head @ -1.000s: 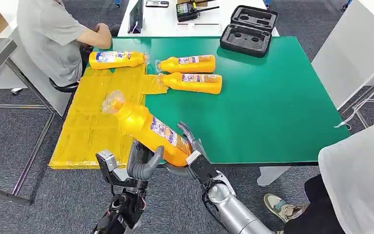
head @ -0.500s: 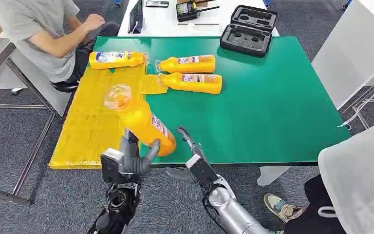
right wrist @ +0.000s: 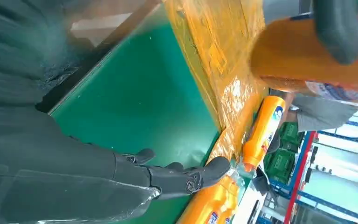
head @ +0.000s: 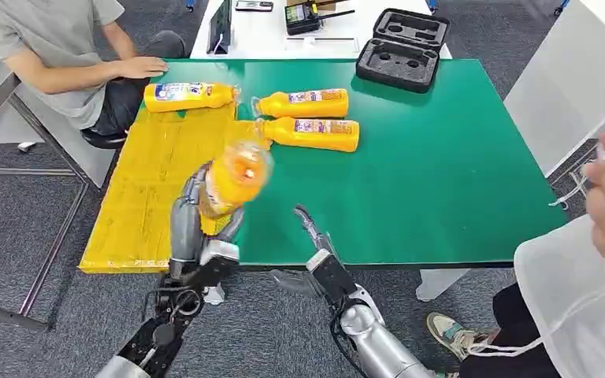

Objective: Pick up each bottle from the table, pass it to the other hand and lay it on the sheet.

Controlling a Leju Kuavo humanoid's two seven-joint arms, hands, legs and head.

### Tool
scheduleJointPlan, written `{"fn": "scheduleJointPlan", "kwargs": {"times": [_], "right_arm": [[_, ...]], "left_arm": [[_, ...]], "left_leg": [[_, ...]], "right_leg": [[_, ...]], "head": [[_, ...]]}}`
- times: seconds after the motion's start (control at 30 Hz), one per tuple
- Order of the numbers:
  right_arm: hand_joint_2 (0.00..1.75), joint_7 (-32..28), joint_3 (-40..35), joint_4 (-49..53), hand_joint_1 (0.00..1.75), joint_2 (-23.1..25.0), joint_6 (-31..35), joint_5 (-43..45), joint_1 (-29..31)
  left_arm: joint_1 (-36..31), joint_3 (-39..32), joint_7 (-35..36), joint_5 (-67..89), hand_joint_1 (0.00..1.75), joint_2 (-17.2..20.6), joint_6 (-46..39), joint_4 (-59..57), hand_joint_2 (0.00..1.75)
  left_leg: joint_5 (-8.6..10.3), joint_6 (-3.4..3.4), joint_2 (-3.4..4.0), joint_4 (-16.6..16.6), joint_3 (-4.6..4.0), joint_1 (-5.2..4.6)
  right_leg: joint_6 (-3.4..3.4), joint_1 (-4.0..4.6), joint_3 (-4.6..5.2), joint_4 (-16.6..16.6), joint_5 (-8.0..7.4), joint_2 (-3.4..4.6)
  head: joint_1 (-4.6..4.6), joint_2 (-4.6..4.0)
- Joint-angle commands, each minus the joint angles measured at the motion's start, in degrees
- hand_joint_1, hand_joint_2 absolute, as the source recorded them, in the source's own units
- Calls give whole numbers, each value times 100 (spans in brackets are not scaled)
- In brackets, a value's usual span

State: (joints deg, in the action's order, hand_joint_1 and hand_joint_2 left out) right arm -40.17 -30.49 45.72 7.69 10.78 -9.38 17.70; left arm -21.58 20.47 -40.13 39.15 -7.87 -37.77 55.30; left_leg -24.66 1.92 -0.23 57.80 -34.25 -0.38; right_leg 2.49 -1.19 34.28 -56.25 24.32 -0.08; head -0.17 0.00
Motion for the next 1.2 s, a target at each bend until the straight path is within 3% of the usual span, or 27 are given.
{"fn": "scheduleJointPlan", "kwargs": {"times": [0.03,0.27,0.37,0.4,0.5,0.7,0.8,0.9,1.07,1.2], "right_arm": [[175,17,67,-136,0,-19,6,73,90],[175,17,60,-151,0,-13,13,92,100],[175,17,29,-220,0,42,-8,145,153],[175,17,39,-220,0,60,-5,157,148],[175,17,10,-203,0,113,-91,143,148],[175,17,9,-219,0,118,-92,128,167],[175,17,49,-257,0,133,-106,150,208],[175,17,51,-349,0,166,-210,187,242],[175,17,1,-238,0,171,-250,235,249],[175,17,13,-276,0,179,-295,225,292]], "left_arm": [[-784,-2860,13,2012,175,-542,-223,-931,175],[-824,-2989,13,2151,175,-574,-223,-955,175],[-973,-3878,13,3372,175,-774,-223,-961,175],[-1173,-3774,13,2841,175,-681,-223,-1488,175],[-1112,-4034,616,4052,175,-668,-223,-982,175],[-1108,-3954,833,4293,175,-620,-223,-980,175],[-1021,-3331,1767,4896,175,-302,-223,-940,175],[-881,-1878,3023,5085,175,329,-223,-923,175],[-948,-495,4372,5085,175,909,-223,-976,175],[-1213,290,4882,5085,175,1075,-223,-1351,175]], "left_leg": [[-2,-11,-6,0,13,9],[-6,-11,-2,4,16,12],[-5,-9,4,4,11,10],[-2,-7,2,2,7,7],[-1,-8,-3,2,7,7],[-1,-11,-9,2,9,10],[-3,-9,3,2,11,9],[-8,-15,4,4,22,15],[-5,-16,9,2,16,14],[-4,-14,-3,3,12,14]], "right_leg": [[-11,9,-17,3,3,-8],[-11,12,-18,1,5,-2],[-9,10,-12,0,3,2],[-7,7,-7,-2,3,1],[-8,7,-8,-1,2,0],[-11,10,-11,0,4,-9],[-9,8,-9,-2,3,3],[-15,15,-24,0,6,3],[-16,14,-16,-1,3,8],[-14,13,-15,-2,5,-2]], "head": [[2,0],[0,0],[0,0],[0,0],[2,0],[2,0],[0,0],[0,0],[0,0],[2,0]]}}
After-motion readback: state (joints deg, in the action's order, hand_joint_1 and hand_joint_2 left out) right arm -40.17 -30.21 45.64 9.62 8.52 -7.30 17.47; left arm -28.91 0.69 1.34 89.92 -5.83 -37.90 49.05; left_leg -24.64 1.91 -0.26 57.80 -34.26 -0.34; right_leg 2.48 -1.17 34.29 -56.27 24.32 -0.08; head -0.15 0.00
